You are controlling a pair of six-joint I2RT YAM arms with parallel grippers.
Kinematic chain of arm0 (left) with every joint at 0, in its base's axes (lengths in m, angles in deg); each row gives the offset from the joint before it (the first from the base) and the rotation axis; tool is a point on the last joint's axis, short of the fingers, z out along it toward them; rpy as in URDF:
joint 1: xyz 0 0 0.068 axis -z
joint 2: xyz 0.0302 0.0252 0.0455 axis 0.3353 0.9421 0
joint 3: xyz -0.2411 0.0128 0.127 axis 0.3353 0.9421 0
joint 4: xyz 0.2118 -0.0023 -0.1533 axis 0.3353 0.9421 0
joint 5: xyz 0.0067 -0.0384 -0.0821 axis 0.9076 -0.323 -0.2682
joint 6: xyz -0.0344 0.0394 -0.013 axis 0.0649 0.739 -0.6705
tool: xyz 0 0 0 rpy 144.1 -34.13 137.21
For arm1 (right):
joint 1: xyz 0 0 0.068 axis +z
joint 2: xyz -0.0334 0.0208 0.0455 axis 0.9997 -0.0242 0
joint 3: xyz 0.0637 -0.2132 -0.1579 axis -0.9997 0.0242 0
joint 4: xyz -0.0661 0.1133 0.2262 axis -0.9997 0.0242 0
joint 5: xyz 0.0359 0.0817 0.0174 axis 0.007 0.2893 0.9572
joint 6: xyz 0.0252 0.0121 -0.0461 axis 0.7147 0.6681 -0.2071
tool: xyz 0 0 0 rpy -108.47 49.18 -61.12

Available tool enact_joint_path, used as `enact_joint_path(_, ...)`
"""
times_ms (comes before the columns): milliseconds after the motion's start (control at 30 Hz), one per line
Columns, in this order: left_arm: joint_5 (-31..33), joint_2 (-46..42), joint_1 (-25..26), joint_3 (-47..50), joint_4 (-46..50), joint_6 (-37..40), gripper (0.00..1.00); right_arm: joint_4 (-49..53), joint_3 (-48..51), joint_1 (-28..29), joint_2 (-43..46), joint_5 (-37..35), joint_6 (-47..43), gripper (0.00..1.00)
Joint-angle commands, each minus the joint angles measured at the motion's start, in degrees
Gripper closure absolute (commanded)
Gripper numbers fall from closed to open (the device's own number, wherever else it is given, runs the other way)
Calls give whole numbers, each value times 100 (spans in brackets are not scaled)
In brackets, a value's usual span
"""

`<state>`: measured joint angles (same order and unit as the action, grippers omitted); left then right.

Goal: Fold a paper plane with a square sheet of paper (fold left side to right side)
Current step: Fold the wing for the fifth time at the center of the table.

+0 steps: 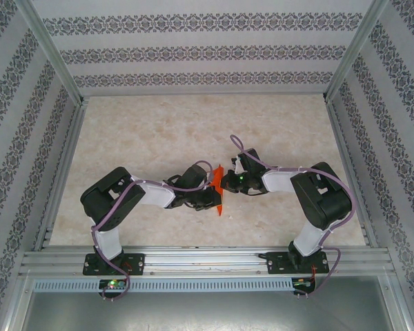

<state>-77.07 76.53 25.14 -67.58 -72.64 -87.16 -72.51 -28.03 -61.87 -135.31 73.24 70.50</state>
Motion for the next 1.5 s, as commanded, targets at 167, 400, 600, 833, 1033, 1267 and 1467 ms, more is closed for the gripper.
enact_joint_path(167, 509, 340, 254, -226, 1030, 358, 90, 357, 109, -49, -138, -203, -71, 100)
enact_joint_path(400, 858, 430, 343, -536, 1878, 731, 90, -31, -31, -276, 121, 351, -192, 100)
enact_joint_path(600, 1016, 455, 350, -725, 2447, 992, 90, -599, 188, -682, 610, 899, -188, 100)
enact_joint_path(833, 883, 425, 343, -833, 2807, 1448, 90, -621, 614, -1031, 1184, 1123, -462, 100)
enact_joint_path(1033, 802, 221, 276, -703, 3179, 1956, 90, -935, 947, -916, 1253, 1263, -401, 100)
enact_joint_path(1267, 776, 60, 238, -533, 3304, 2187, 91, -1551, 1060, -459, 994, 1166, -49, 100)
enact_joint_path(1467, 841, 97, 238, -592, 3393, 2204, 91, -1773, 833, -212, 617, 1099, 85, 100)
